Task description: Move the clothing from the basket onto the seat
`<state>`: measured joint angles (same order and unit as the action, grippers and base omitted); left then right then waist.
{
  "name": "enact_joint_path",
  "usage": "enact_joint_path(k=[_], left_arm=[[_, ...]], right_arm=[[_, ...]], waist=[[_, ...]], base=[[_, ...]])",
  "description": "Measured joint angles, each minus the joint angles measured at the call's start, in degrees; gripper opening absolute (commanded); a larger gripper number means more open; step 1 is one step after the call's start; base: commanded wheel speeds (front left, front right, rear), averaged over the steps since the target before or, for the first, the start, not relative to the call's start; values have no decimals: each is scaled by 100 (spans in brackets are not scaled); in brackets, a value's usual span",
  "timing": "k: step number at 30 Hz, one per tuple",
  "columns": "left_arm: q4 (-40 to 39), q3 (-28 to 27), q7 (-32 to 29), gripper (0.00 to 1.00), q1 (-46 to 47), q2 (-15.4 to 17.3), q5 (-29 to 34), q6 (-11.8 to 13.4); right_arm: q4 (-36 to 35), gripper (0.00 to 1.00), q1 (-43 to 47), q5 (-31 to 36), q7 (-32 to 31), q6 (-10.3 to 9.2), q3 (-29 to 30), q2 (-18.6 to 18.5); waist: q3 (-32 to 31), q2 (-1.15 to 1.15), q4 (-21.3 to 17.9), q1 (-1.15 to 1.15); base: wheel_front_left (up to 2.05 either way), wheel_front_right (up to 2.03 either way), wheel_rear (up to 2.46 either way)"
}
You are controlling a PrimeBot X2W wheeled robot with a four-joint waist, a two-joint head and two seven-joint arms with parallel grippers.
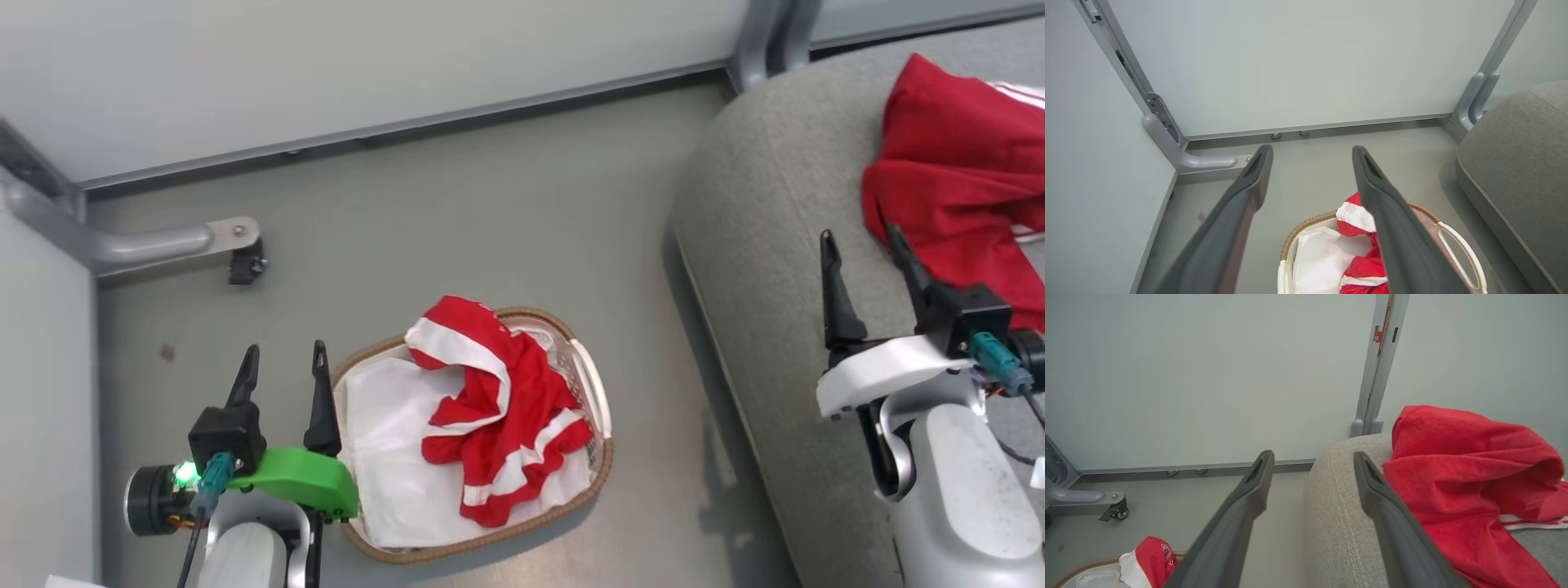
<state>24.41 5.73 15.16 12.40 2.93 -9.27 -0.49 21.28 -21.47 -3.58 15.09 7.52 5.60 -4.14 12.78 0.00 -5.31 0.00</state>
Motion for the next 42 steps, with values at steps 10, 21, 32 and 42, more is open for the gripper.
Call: enact_joint_path(k=[10,21,32,42], left_arm=[[4,-370,1,100,-464,-2,22,23],[-67,-415,1,100,-1124,-7,-118,5],[-162,-134,0,100,-912,-9,-420,-176],[242,311,1,100,192,-10,-730,-489]], right_arm=[[248,100,331,-127,0,0,-244,108],[389,100,929,-149,0,1,-381,120],[237,100,787,-123,0,0,-457,127],[-200,100,-90,-166,0,0,-658,127]], waist=[[-441,0,438,0],[-885,0,590,0],[-585,0,512,0],[306,0,343,0]], base=[[0,0,0],[0,0,0],[0,0,0],[0,0,0]])
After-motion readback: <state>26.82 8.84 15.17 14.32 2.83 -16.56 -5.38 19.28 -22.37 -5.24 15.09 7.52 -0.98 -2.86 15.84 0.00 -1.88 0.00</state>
